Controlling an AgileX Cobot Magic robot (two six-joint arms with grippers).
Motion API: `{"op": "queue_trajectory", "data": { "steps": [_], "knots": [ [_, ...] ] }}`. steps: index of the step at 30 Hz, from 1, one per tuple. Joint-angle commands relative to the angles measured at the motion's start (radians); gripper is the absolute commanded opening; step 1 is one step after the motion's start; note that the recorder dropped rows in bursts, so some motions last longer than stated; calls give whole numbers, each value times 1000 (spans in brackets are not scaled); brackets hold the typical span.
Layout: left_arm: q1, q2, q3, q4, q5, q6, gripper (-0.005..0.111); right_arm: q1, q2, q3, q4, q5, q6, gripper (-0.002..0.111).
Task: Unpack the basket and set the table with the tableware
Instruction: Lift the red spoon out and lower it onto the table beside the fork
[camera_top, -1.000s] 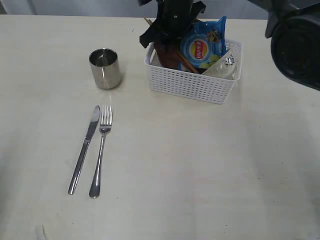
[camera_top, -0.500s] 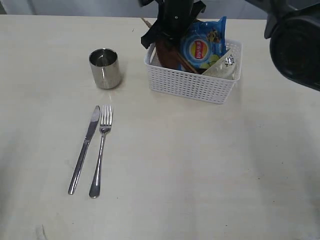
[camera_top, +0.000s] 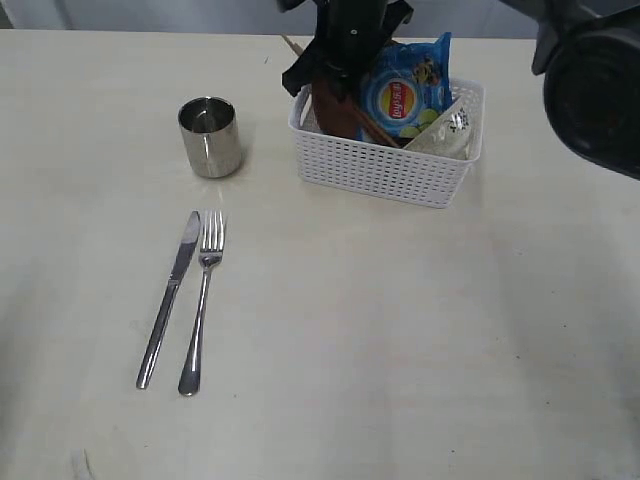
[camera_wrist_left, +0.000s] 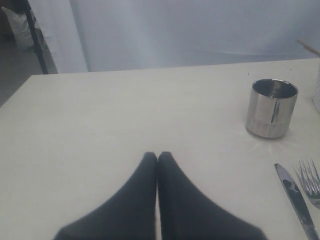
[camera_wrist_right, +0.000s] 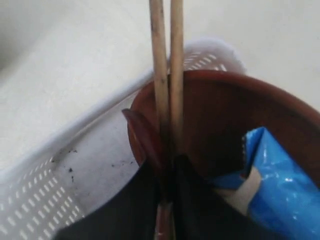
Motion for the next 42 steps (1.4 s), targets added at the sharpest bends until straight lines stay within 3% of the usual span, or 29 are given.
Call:
{"op": "queue_trajectory", "data": {
  "steps": [1,42],
  "knots": [
    [2,-3,3,-12,-1,0,0,-6,-39,-7,2,16,-6,0],
    [2,-3,3,-12,-1,0,0,-8,-336,26,-53,86,-21,0]
  ]
}}
